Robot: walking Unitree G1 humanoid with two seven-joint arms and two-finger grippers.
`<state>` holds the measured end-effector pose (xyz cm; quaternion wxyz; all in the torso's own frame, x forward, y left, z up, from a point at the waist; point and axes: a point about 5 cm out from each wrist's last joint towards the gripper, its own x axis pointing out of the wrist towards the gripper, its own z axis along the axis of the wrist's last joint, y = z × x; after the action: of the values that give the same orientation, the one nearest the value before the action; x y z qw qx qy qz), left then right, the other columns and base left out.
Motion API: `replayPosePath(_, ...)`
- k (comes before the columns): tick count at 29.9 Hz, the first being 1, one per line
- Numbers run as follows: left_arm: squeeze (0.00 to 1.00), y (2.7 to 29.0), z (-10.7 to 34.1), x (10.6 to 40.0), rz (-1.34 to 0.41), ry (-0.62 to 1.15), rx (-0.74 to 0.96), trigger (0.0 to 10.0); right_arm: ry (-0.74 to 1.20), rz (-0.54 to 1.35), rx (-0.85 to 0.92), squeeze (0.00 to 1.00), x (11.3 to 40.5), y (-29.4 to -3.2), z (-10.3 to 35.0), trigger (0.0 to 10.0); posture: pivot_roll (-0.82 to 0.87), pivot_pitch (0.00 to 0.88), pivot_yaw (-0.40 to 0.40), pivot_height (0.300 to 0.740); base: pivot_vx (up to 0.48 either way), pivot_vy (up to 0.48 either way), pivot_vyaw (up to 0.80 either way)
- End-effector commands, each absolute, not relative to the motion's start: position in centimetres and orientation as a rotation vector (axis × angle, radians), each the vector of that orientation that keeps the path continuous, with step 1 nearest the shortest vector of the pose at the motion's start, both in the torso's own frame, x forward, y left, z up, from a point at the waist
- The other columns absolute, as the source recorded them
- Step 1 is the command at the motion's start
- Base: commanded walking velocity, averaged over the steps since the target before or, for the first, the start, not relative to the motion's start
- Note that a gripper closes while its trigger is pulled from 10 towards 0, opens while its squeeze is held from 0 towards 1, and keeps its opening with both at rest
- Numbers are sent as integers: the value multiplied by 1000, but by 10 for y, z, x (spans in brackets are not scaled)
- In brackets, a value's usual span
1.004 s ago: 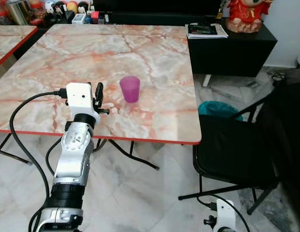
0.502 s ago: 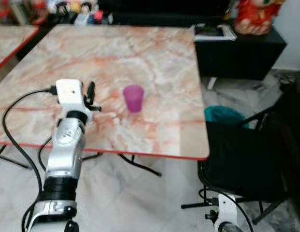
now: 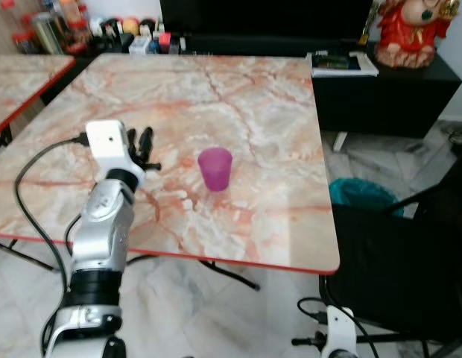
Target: Setting the table
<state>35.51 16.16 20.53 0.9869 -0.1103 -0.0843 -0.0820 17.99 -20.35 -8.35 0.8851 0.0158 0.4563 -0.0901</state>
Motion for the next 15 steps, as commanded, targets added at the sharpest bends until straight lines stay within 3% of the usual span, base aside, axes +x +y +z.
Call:
replayPosePath(1, 0, 174, 209, 358, -133, -136, -249, 10000, 963, -188, 44, 0, 175, -200, -86, 10000, -5, 111, 8, 740, 0, 0, 0)
replayPosePath(8, 0, 168, 230, 376, -199, -121, -289, 10000, 963, -187, 46, 0, 175, -201, -86, 10000, 3, 117, 12, 740, 0, 0, 0)
replayPosePath(15, 0, 157, 242, 386, -216, -158, -219, 10000, 967, -194, 56, 0, 174, -199, -87, 10000, -7, 120, 20, 740, 73, 0, 0)
